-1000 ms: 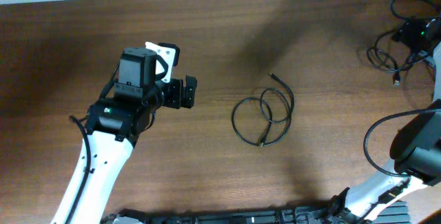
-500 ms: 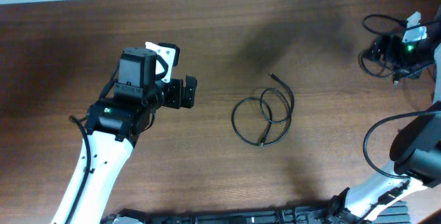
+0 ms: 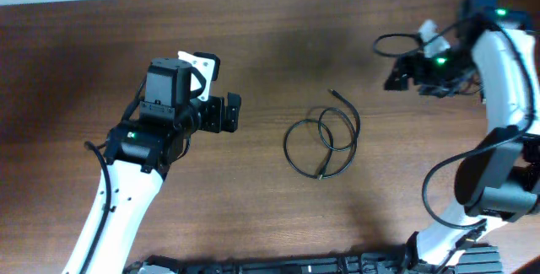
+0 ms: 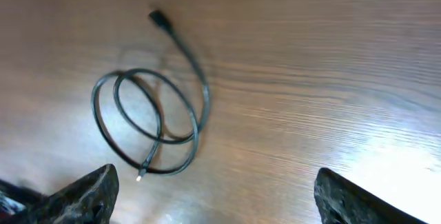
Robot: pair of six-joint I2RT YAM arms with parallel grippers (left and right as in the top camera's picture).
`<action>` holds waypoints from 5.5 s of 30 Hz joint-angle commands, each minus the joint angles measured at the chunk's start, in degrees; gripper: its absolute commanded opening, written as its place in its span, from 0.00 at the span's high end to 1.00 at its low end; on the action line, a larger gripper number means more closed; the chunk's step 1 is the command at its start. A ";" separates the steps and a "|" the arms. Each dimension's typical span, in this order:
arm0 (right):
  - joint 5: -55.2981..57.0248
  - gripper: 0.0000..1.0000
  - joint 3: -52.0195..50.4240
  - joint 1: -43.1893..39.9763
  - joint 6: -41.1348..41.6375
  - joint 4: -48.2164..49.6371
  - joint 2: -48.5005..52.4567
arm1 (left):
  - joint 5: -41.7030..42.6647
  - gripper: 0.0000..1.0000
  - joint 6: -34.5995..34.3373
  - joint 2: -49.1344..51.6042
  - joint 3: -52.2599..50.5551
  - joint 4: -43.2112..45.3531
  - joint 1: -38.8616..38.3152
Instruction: Untangle cables
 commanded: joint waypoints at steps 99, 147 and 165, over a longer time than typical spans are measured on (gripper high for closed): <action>15.10 0.96 -20.94 -1.95 13.88 88.59 -1.84 | -0.39 0.01 -0.72 -0.76 0.52 -0.07 0.17; -14.69 0.01 -20.96 34.27 8.04 27.26 -41.22 | -0.39 0.01 -0.74 -0.76 0.52 -0.07 0.17; -11.10 0.01 -21.11 34.32 8.04 0.66 -45.75 | -0.39 0.01 -0.74 -0.76 0.52 -0.07 0.17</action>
